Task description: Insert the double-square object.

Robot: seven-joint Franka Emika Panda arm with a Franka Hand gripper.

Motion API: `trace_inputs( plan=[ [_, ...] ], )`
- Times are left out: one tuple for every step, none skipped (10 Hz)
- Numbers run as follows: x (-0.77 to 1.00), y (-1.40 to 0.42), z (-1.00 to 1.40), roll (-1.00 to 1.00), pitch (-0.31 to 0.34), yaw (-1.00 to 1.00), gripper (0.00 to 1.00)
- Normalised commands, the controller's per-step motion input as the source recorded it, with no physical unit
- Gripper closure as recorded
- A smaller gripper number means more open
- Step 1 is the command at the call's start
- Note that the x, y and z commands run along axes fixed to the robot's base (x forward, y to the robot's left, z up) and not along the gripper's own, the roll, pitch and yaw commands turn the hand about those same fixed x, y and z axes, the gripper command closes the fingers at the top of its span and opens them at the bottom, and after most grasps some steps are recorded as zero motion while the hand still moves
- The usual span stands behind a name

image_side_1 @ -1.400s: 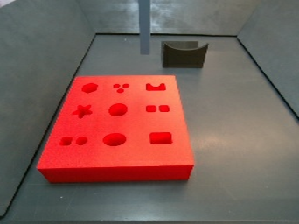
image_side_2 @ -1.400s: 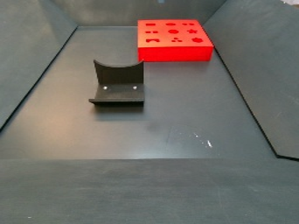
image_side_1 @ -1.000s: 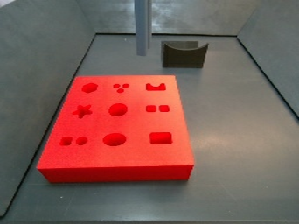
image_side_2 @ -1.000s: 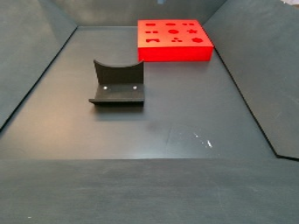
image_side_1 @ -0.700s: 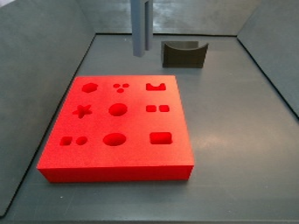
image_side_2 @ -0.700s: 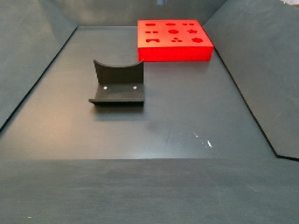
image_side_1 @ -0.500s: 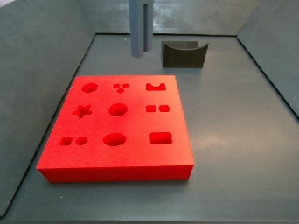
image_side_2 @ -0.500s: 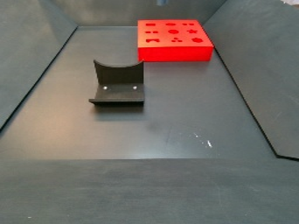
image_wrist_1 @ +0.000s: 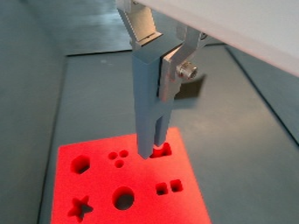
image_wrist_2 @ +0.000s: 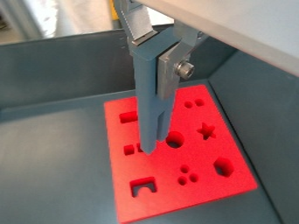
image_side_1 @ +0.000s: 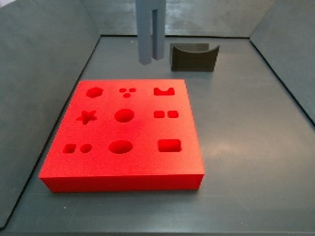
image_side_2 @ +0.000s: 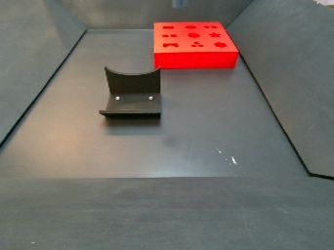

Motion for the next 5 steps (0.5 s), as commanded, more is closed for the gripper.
trace_inputs(
  plan=[
    [0.03,-0.1,-0.11,-0.08,0.0,-0.94,1.0],
    [0.0,-0.05,-0.24,-0.04,0.0,-1.0,1.0],
    [0.0,-0.02,-0.33,-0.01,0.0,-1.0,1.0],
    [0.0,-0.04,-0.31,-0.03,0.0,-1.0,1.0],
    [0.0,-0.09,-0.39,-0.01,0.0,-0.95,1.0]
  ],
)
